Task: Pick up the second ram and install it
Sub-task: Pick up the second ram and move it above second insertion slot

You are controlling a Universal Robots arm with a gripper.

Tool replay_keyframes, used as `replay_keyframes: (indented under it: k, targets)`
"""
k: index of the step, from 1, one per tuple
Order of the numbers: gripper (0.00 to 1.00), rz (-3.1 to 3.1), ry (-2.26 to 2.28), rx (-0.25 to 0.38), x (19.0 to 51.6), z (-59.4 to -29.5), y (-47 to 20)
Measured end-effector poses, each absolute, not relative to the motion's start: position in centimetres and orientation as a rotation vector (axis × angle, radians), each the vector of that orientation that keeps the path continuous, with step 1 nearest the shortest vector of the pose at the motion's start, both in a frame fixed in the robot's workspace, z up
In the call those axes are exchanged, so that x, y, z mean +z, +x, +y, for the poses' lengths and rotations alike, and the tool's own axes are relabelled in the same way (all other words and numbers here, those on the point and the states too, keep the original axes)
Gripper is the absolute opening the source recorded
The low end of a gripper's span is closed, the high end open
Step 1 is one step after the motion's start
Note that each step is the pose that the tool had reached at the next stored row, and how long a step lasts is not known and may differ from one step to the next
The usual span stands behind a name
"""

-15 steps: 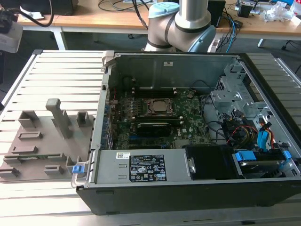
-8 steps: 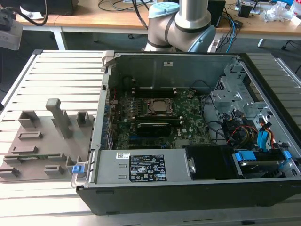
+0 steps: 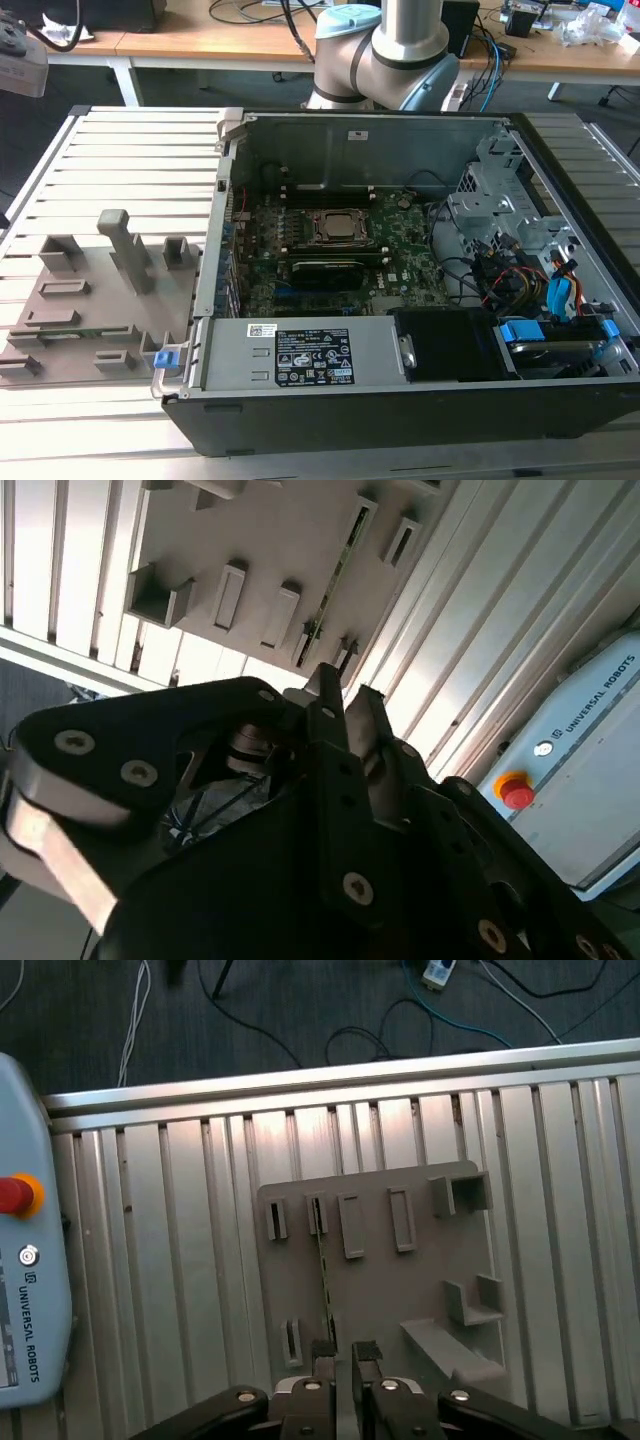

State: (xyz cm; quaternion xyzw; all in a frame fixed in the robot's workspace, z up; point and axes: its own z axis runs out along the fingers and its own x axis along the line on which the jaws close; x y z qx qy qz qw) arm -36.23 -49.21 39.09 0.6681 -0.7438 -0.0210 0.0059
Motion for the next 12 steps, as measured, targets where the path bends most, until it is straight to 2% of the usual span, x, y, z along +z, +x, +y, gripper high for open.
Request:
replay_keyframes:
  k: [1, 3, 12]
  targets:
    - [0.29, -2.327, 2.092, -0.066, 39.09, -49.21, -36.23]
    - [0.42, -2.326, 2.093, -0.066, 39.09, -49.21, -36.23]
    - [0.42, -2.325, 2.094, -0.066, 38.51, -49.21, -36.23]
